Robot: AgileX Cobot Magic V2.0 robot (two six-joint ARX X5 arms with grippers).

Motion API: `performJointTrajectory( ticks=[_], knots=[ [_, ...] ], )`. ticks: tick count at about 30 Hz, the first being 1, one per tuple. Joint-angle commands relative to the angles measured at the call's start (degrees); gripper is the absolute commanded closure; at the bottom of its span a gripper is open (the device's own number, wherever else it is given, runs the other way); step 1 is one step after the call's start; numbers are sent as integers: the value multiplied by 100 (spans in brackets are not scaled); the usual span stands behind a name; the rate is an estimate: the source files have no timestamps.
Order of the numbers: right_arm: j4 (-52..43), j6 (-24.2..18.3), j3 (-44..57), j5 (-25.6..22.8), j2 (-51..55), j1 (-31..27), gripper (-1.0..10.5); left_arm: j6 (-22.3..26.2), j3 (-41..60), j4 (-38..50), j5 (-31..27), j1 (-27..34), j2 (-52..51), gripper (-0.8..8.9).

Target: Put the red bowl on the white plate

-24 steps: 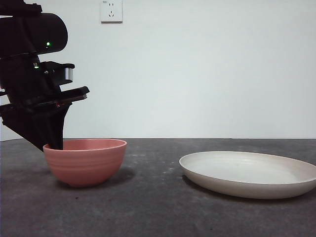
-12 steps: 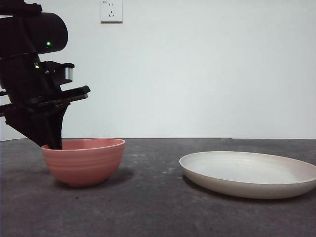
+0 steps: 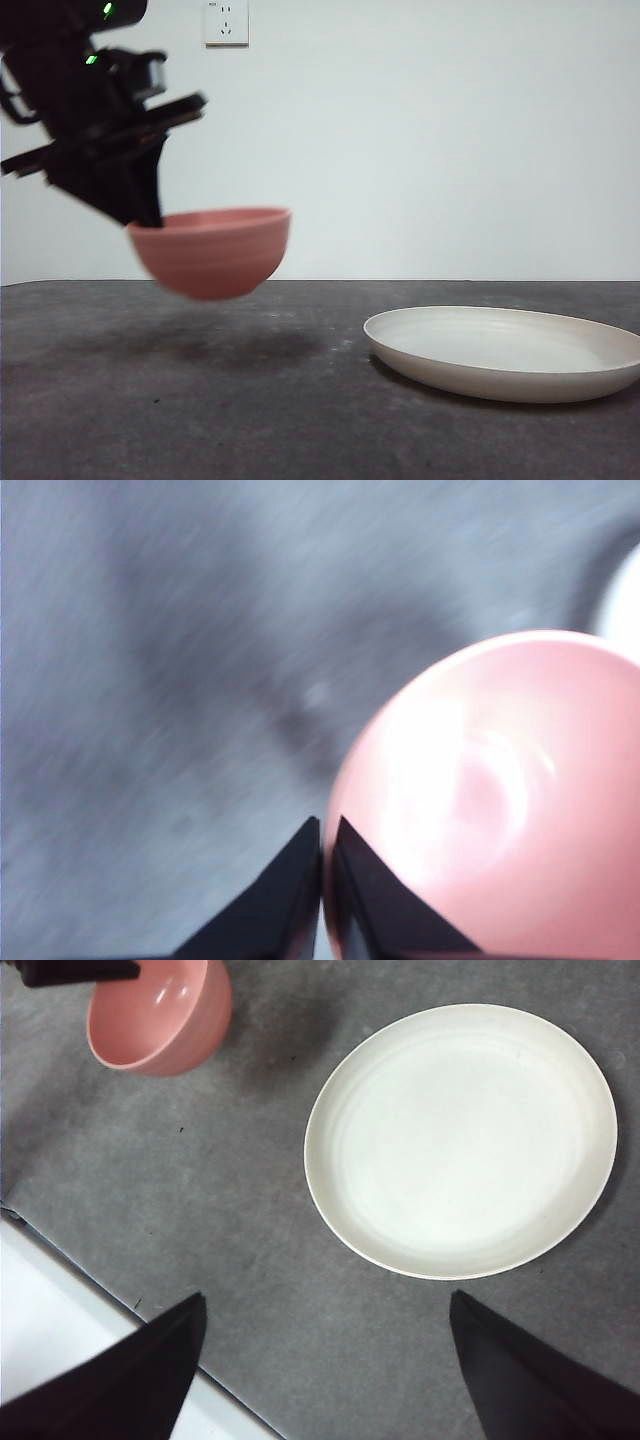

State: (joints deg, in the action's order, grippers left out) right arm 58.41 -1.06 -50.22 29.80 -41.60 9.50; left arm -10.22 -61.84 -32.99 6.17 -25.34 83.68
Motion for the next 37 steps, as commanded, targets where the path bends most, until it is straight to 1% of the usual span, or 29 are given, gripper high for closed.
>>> performJointTrajectory(
  ticks=[1,8,10,16,28,37],
  knots=[
    [-55,66,-122,-7,-24,17,558,-129,-378,-9,33,-293,48,798],
    [-136,125,-122,-9,-22,17,558,-144,-1113,33,26,-903,433,797],
    [-184,192,-122,-7,-22,17,558,-144,-1311,63,26,-1034,638,797],
    [-205,219,-125,-7,-20,17,558,-146,-1764,138,26,-1329,1390,797],
    [-229,260,-125,-26,-20,13,558,-142,-2763,232,26,-1751,2990,798],
    [-229,260,-125,-175,-22,13,558,-131,-3254,295,26,-1899,3650,798]
  ],
)
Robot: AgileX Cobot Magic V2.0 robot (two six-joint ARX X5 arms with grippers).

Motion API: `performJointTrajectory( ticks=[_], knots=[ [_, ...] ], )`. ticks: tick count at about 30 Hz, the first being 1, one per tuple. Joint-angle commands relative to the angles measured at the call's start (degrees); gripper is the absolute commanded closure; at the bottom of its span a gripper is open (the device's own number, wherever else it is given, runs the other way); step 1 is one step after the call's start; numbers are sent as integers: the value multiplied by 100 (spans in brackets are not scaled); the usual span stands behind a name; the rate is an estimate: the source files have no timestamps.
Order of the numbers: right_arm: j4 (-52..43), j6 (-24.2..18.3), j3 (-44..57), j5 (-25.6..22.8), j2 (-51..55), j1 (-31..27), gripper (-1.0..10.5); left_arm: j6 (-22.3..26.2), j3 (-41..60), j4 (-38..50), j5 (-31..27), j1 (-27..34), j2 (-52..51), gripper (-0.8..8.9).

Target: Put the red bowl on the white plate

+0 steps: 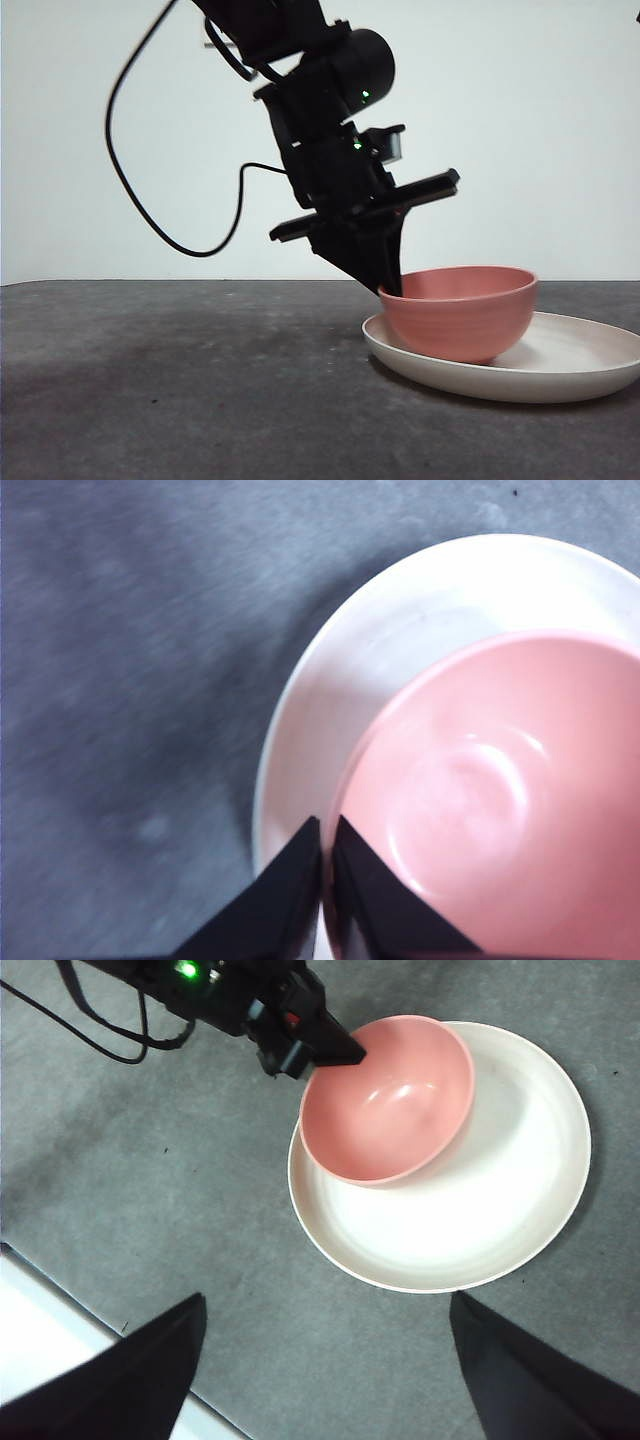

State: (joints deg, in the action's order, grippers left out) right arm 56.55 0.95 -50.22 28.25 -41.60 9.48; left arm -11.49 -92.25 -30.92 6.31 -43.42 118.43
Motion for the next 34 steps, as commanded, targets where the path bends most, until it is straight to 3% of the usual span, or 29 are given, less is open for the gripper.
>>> performJointTrajectory(
  ticks=[1,16,21,27,31,34],
  knots=[
    [-44,57,-125,-20,-22,15,558,-4,-223,111,13,-98,195,798],
    [-92,59,-125,-22,-22,15,558,232,-221,-7,17,-275,214,773],
    [-92,59,-125,-24,-22,15,558,243,-221,0,17,-330,214,657],
    [-87,122,-125,-22,-22,15,558,240,-223,22,17,-332,212,635],
    [-87,122,-125,-24,-22,15,558,243,-291,7,17,-332,212,415],
    [-87,122,-125,-24,-22,15,558,243,-348,-31,17,-332,201,415]
  ],
)
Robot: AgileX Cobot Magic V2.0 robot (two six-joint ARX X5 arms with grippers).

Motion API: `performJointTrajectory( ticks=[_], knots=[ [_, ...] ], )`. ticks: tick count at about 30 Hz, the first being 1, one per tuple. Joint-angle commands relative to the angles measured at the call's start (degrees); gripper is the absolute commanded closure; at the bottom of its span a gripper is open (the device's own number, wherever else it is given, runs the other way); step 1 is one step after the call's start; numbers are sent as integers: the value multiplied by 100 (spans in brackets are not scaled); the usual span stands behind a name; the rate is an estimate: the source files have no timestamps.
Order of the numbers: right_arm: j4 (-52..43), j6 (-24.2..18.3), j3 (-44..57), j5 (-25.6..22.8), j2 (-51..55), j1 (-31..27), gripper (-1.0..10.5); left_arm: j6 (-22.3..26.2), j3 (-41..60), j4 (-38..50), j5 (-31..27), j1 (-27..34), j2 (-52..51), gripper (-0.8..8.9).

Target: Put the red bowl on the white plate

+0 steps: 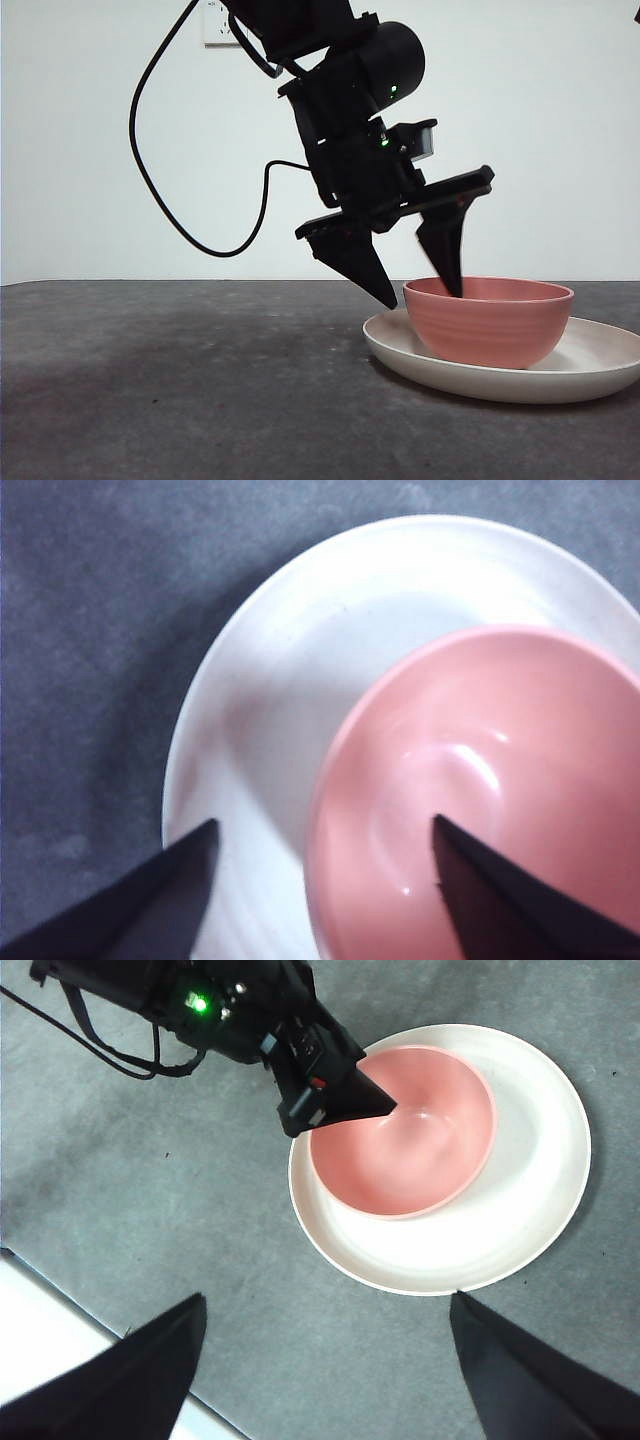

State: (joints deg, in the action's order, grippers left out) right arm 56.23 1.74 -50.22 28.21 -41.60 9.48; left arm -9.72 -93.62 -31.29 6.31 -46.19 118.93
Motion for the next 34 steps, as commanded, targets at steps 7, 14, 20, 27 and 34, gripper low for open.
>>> performJointTrajectory(
  ticks=[7,14,20,27,34],
  knots=[
    [-57,39,-125,-17,-22,15,557,70,-348,-153,15,-52,11,415],
    [-61,39,-125,-20,-22,15,557,151,-348,-260,13,46,-540,414],
    [-96,42,-125,-166,-24,15,557,149,-345,-505,13,280,-1405,412],
    [-138,42,-125,-282,-26,15,557,181,-337,-787,13,702,-2653,413],
    [-227,66,-125,-282,-26,15,557,358,116,-1150,20,1178,-3689,413]
  ],
)
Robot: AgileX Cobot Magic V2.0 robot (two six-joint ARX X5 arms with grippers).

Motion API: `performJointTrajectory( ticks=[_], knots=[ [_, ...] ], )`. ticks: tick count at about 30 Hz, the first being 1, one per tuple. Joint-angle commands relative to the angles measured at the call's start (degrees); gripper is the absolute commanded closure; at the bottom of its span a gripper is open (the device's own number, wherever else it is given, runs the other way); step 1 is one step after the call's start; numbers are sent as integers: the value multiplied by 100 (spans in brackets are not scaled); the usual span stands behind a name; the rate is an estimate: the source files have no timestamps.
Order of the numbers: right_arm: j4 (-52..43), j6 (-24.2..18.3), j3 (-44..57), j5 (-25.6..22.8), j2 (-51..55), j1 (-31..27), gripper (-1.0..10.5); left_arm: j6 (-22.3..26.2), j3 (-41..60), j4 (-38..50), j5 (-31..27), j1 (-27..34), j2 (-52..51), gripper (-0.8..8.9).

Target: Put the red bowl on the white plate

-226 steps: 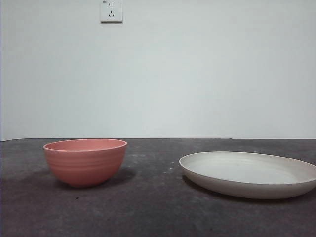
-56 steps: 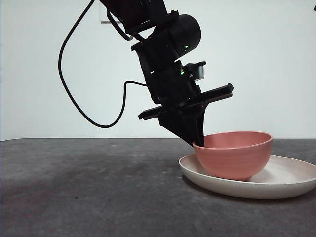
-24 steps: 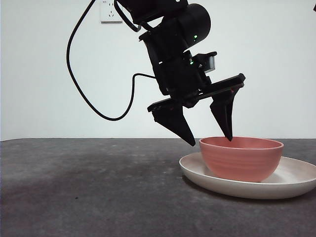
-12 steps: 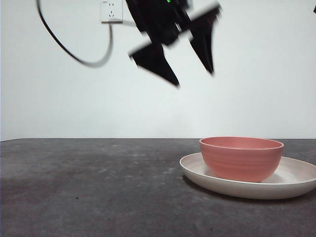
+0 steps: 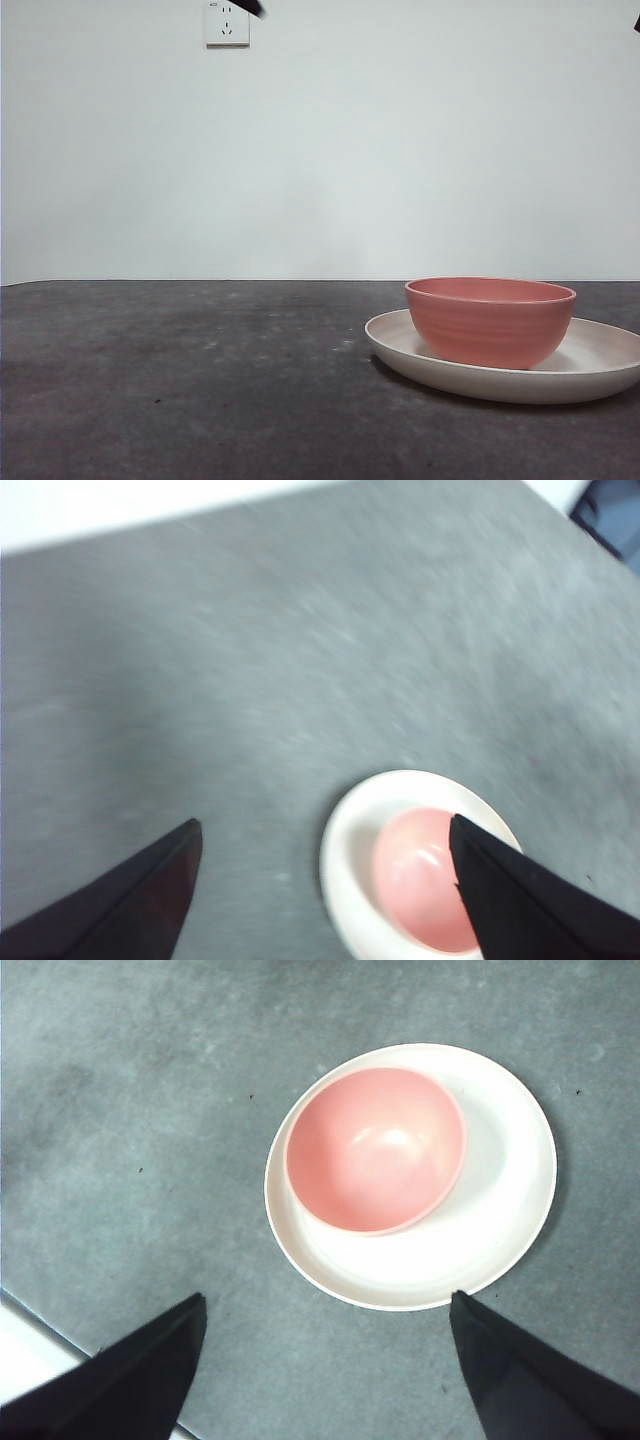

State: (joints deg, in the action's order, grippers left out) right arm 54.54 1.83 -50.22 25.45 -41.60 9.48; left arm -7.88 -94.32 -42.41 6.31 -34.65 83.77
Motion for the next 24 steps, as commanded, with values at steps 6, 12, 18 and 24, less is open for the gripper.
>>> performJointTrajectory(
  ticks=[6,12,18,24],
  knots=[
    [-59,74,-125,-4,-28,15,557,286,1532,74,98,208,-1266,413],
    [-52,76,-125,0,-28,15,558,345,2920,131,643,229,-2247,445],
    [-24,96,-125,7,-28,15,558,304,3792,127,1150,229,-2837,443],
    [13,120,-122,7,-28,15,557,339,3943,153,1700,197,-2914,443]
  ],
)
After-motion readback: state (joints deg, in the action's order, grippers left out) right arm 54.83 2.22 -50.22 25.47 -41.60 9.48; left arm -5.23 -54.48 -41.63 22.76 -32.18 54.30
